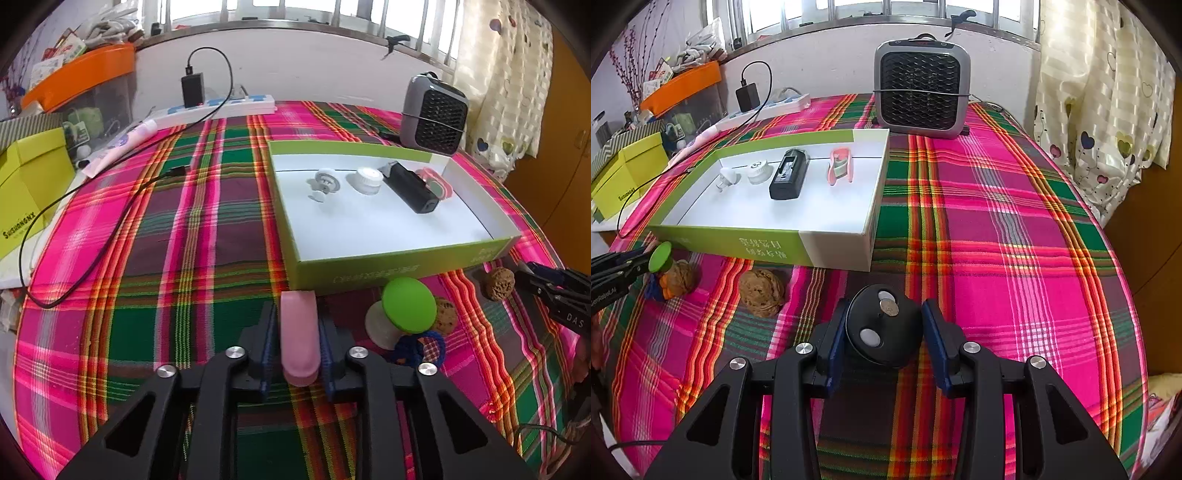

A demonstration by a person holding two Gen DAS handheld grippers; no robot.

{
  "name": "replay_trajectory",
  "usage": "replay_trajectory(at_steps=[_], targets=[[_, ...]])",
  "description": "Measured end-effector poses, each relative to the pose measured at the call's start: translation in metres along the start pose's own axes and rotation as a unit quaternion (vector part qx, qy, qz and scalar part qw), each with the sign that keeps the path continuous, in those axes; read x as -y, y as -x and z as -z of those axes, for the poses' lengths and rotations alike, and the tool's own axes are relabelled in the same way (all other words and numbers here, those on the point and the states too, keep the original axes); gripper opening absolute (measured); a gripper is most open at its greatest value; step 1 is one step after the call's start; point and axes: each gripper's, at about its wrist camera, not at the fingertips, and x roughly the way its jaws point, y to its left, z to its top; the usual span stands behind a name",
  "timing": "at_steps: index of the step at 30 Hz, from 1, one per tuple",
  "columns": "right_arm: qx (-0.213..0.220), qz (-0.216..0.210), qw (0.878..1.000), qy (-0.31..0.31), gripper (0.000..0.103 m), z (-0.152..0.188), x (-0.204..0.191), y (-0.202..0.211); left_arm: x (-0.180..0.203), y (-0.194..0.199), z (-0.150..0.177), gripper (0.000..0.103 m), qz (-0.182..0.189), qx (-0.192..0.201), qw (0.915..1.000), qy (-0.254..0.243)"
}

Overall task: Organize objects
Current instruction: 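Grasp the pink strip with the left gripper while the right holds the black puck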

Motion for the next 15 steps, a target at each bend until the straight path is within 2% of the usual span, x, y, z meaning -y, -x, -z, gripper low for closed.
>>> replay_trajectory(at_steps=[15], targets=[[0.002, -0.007, 1.0, -0.003, 0.04, 0.0006, -0.0002, -0.0001, -0.0004, -0.0004, -0.0002, 0.016, -0.005, 0.0, 1.0, -0.002]])
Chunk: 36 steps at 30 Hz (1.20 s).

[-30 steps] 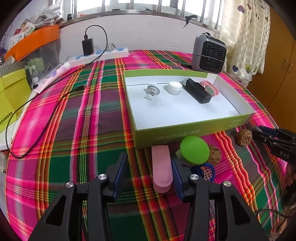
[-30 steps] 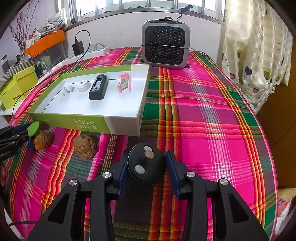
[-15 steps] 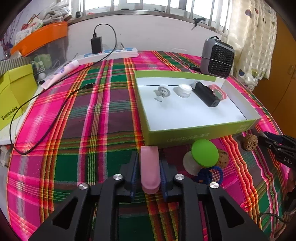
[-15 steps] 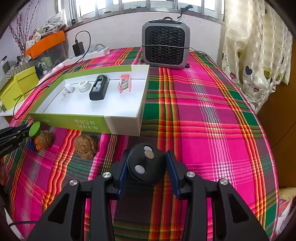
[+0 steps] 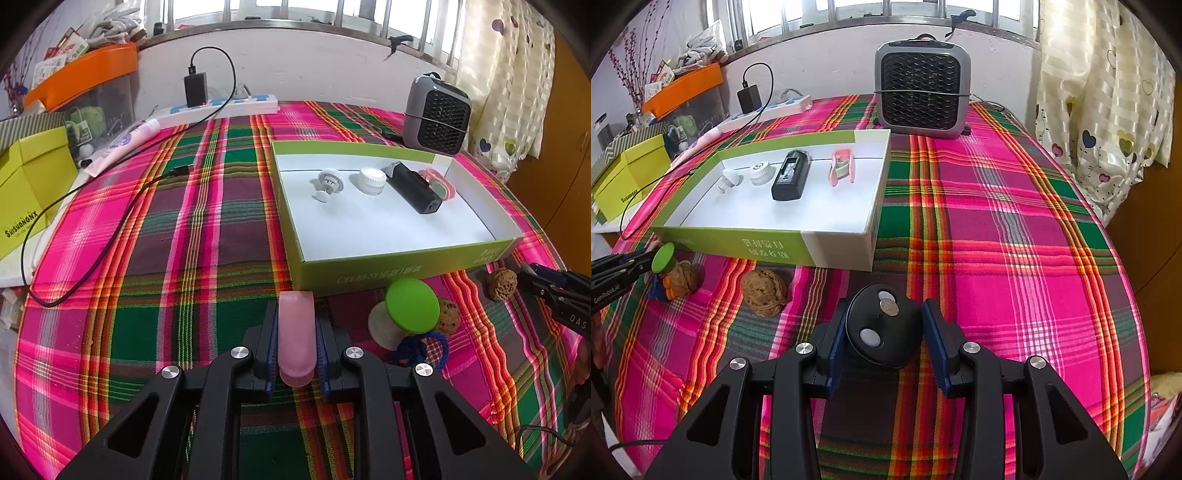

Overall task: Organize objects
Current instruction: 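Grasp the pink strip with the left gripper while the right holds the black puck, then carry the pink strip and black puck over the white box with both grippers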

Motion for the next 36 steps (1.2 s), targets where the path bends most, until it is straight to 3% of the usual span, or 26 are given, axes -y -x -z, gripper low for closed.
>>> replay_trajectory(at_steps=[36], targets=[[0.01, -0.018, 1.0, 0.005, 0.04, -0.003, 0.0, 0.005, 0.003, 0.013, -0.002, 0.016, -0.002, 0.014, 0.9999, 0.006]])
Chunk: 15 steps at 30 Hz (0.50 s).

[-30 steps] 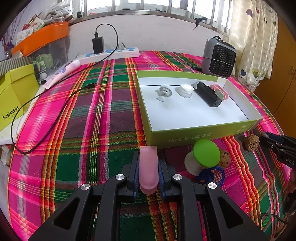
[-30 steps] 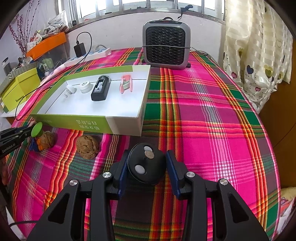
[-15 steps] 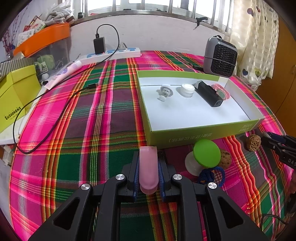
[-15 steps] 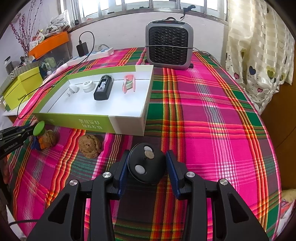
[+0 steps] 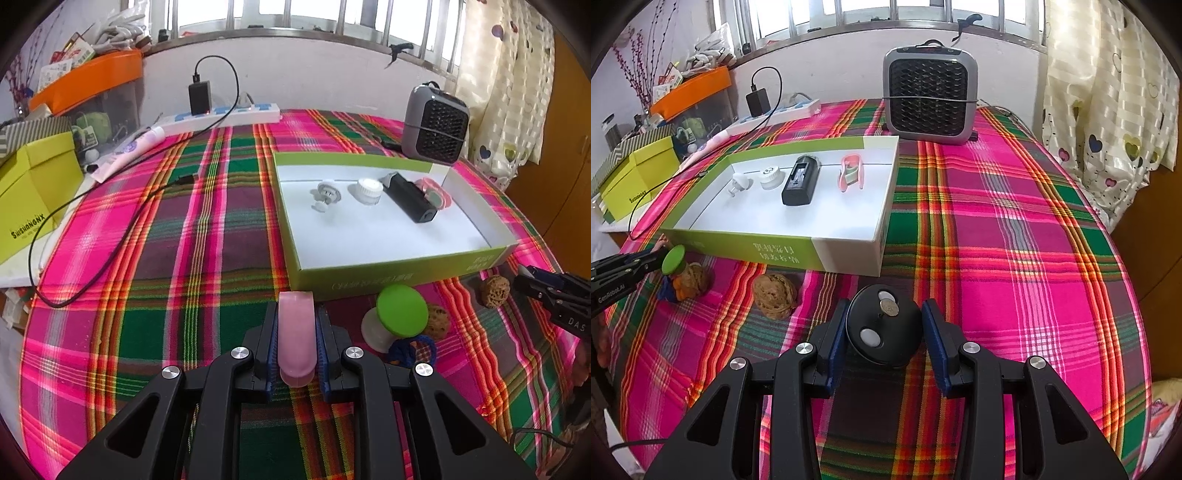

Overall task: Organize objects
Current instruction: 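Carry the pink strip and black puck over the white box with both grippers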

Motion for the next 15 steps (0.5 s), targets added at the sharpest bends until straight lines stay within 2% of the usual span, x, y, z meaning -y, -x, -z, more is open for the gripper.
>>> replay_trajectory(at_steps=[15], targets=[[0.027, -0.007, 1.0, 0.007, 0.04, -0.015, -0.003, 0.017, 0.01, 0.021, -0.021, 0.016, 0.023, 0.025, 0.9994, -0.01]])
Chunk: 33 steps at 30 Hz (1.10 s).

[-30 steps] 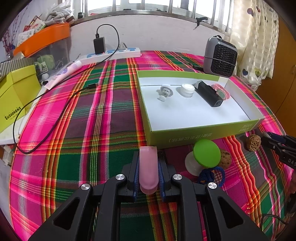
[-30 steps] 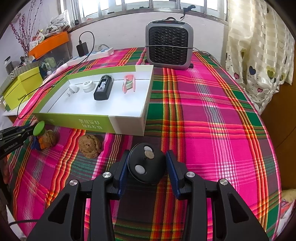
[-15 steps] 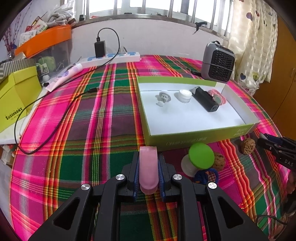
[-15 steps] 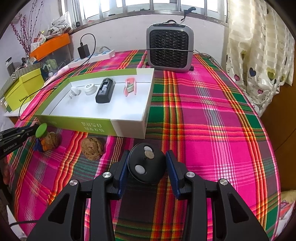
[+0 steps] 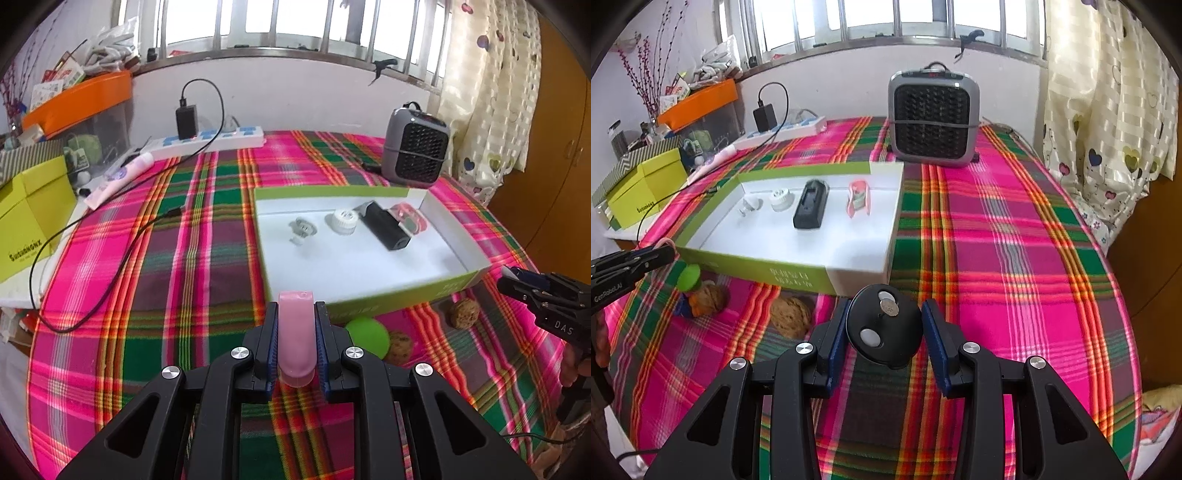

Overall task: Organize objects
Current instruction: 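Carry the pink strip and black puck over the white box with both grippers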

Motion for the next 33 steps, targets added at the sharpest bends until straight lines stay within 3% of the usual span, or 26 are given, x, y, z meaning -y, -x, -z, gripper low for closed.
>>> replay_trajectory(at_steps=[13, 23, 33], targets=[[0.023, -0.015, 0.999, 0.027, 0.04, -0.037, -0.017, -0.005, 0.015, -0.014, -0.027, 0.016, 0.02, 0.002, 0.9997, -0.015], [0.0, -0.02, 0.999, 0.044, 0.04, -0.058, -0.024, -0.034, 0.019, -0.04, -0.049, 0.016, 0.046, -0.014, 0.9987, -0.015], [-0.026, -0.016, 0.998, 0.049, 0.04, -0.069, -0.027, -0.067, 0.025, -0.074, -0.063, 0.016, 0.045, -0.044, 0.9974, -0.034]])
